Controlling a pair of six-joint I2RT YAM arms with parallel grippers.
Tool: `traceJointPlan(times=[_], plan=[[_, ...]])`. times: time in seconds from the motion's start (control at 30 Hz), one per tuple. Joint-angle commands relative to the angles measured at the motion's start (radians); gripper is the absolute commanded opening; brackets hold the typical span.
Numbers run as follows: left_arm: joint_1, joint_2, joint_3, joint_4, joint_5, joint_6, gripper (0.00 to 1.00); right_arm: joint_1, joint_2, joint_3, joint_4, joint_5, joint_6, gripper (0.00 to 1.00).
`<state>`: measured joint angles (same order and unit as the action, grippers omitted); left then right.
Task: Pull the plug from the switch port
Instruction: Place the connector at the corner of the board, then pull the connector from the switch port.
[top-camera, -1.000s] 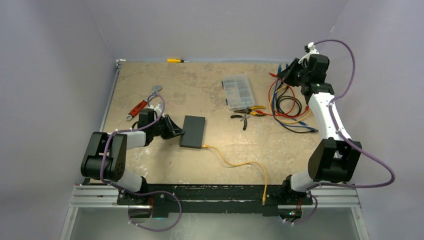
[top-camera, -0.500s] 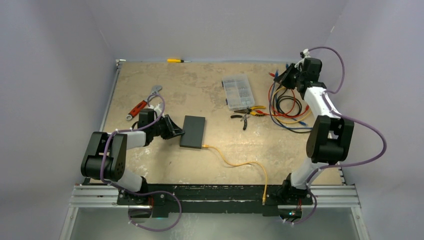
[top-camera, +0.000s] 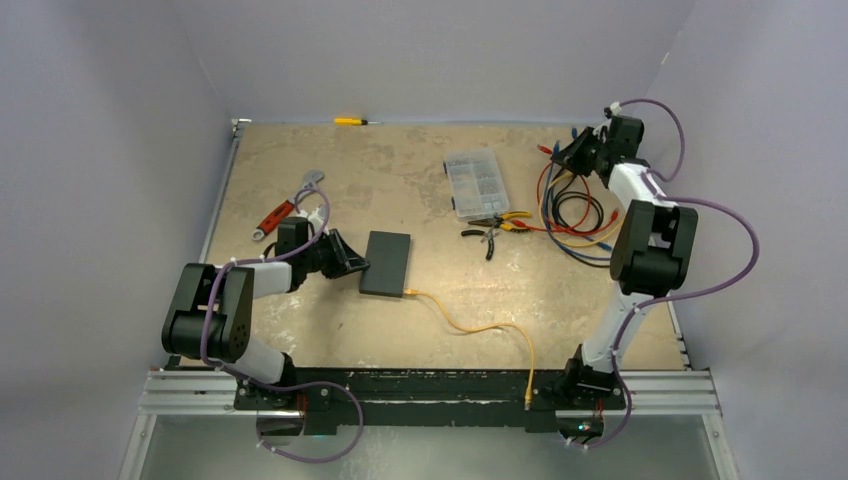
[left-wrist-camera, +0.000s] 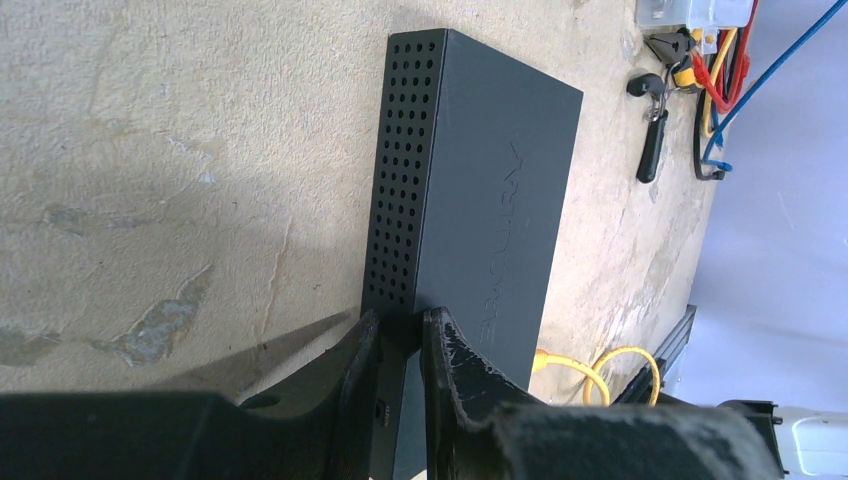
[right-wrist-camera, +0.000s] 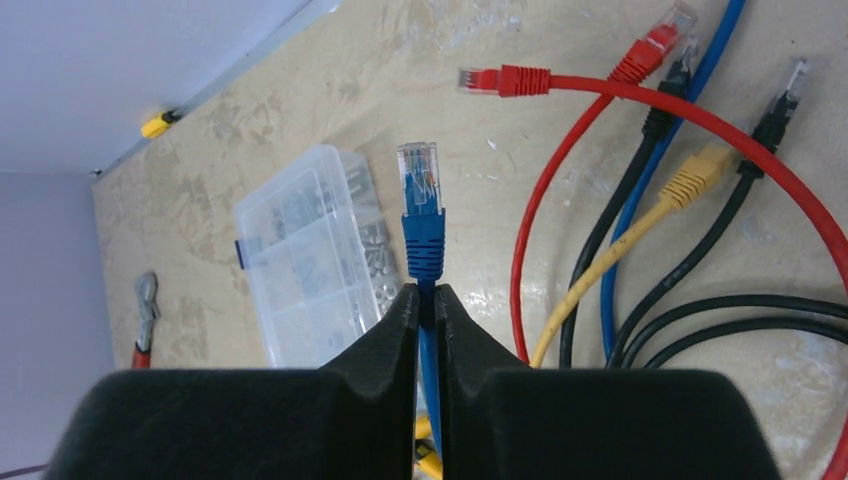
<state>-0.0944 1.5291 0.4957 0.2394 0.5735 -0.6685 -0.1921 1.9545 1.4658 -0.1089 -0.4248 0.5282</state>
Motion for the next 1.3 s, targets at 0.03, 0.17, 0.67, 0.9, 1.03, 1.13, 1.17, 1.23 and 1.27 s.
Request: traceJointPlan(times=[0.03,0.17,0.67,0.9,1.03,1.13,1.17,1.23,1.27], plan=[[-0.012,0.055,-0.04,-0.166,-0.111,0.069,0.17,-0.009,-0.004,0.09,0.023,-0.024,0.006,0.2],[-0.011,0.057,-0.039,-0.166,-0.11,0.068,0.17,-0.01,-0.034,0.082,0.013,0.034,-0.007,0.43],[-0.011,0.034,-0.048,-0.159,-0.107,0.059,0.22,0.012,-0.146,-0.03,0.093,0.006,-0.073,0.79],[-0.012,0.001,-0.061,-0.134,-0.086,0.048,0.27,0.099,-0.172,-0.081,0.06,0.006,-0.141,0.79],[-0.011,-0.018,-0.068,-0.116,-0.059,0.037,0.3,0.175,-0.18,-0.136,0.044,0.003,-0.187,0.8],[-0.011,-0.033,-0.072,-0.114,-0.049,0.039,0.35,0.237,-0.181,-0.175,0.021,-0.014,-0.217,0.79],[-0.011,-0.038,-0.075,-0.11,-0.046,0.037,0.36,0.253,-0.187,-0.193,0.019,-0.02,-0.224,0.79],[-0.013,-0.047,-0.079,-0.105,-0.039,0.034,0.38,0.286,-0.199,-0.228,0.016,-0.032,-0.236,0.79],[-0.013,-0.052,-0.079,-0.105,-0.037,0.032,0.39,0.308,-0.206,-0.244,0.011,-0.035,-0.243,0.79]])
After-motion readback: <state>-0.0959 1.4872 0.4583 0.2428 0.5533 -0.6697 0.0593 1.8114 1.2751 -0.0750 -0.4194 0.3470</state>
